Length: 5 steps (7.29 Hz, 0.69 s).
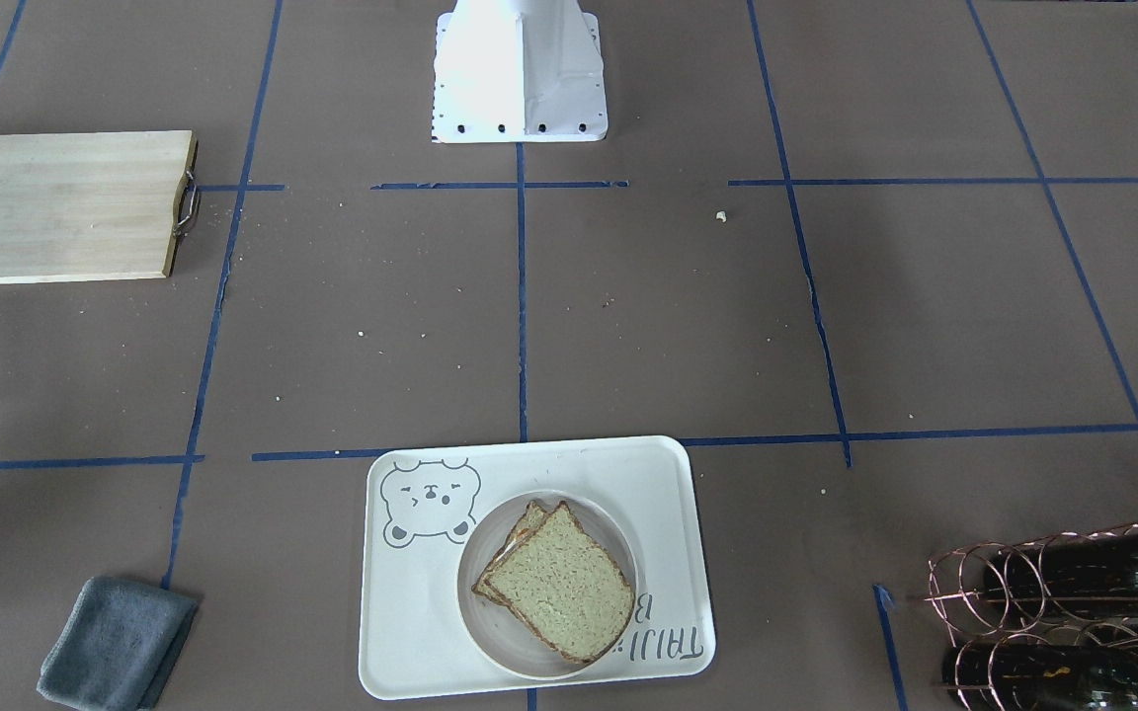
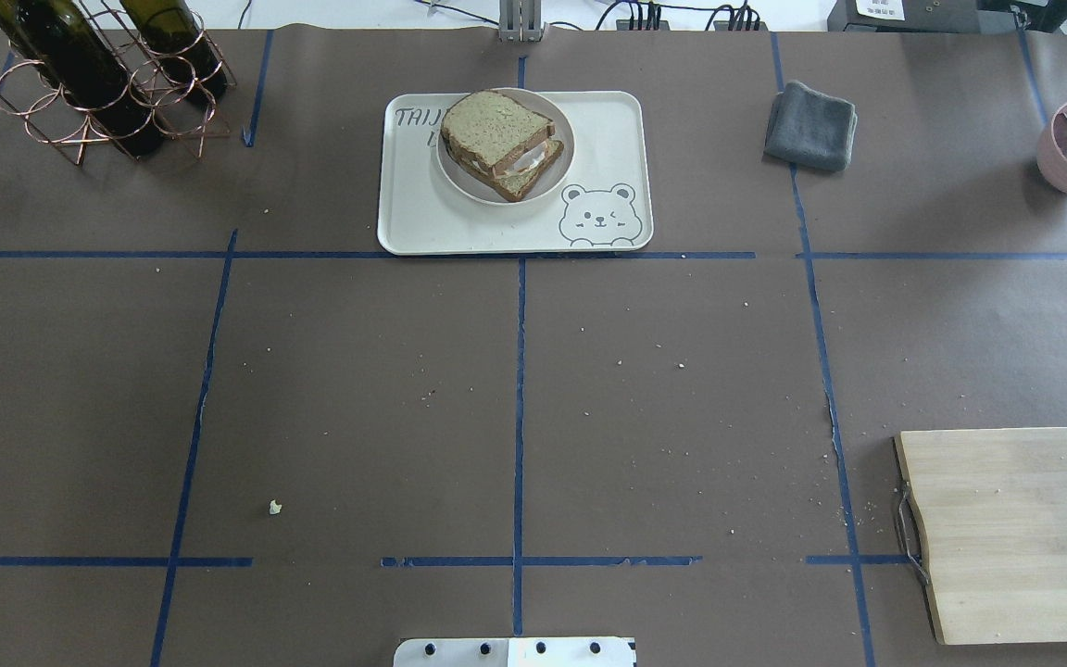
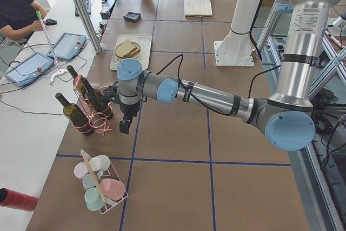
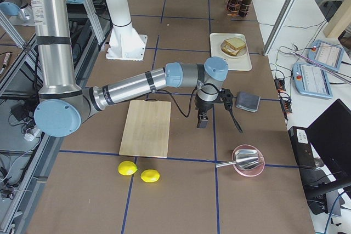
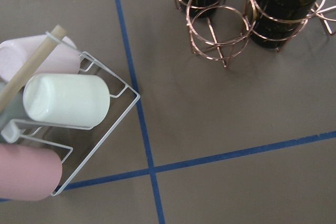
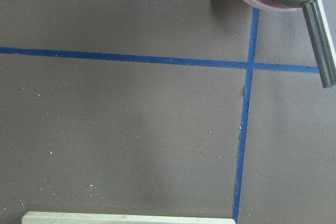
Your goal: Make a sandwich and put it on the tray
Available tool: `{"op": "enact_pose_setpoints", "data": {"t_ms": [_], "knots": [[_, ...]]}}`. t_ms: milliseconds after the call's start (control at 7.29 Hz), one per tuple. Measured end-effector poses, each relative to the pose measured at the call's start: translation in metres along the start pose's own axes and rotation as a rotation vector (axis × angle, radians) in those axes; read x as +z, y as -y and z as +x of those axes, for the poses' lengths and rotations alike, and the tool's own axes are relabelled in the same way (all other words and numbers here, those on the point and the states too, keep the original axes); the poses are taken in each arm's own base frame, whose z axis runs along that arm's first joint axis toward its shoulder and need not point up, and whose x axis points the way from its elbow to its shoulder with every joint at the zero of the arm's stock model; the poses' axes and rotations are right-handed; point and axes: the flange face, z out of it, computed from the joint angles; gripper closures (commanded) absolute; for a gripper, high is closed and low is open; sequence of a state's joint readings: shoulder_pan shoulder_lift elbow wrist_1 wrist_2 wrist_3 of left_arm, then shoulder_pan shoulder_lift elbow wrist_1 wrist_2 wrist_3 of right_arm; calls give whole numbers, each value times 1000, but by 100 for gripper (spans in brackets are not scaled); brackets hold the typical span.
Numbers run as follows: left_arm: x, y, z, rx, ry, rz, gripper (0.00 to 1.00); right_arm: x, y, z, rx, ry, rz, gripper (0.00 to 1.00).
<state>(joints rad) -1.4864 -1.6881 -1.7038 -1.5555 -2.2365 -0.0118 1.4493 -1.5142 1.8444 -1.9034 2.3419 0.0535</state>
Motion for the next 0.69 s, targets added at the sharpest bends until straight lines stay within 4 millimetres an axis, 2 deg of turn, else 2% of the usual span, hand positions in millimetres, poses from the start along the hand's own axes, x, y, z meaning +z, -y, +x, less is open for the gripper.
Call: {"op": "enact_pose_setpoints", "data": {"t_ms": [137, 411, 549, 686], "knots": [[4, -11, -19, 22, -10, -40, 0, 0, -5, 20, 41, 46, 0, 0], [22, -44, -50, 32, -24, -101, 0, 22, -12, 87, 77, 100, 10, 0], [26, -52, -57, 25, -25, -114, 0, 36, -16, 114, 68, 104, 32, 0], [31, -58, -62, 12, -35, -125, 0, 45, -20, 130, 46, 94, 61, 0]]}}
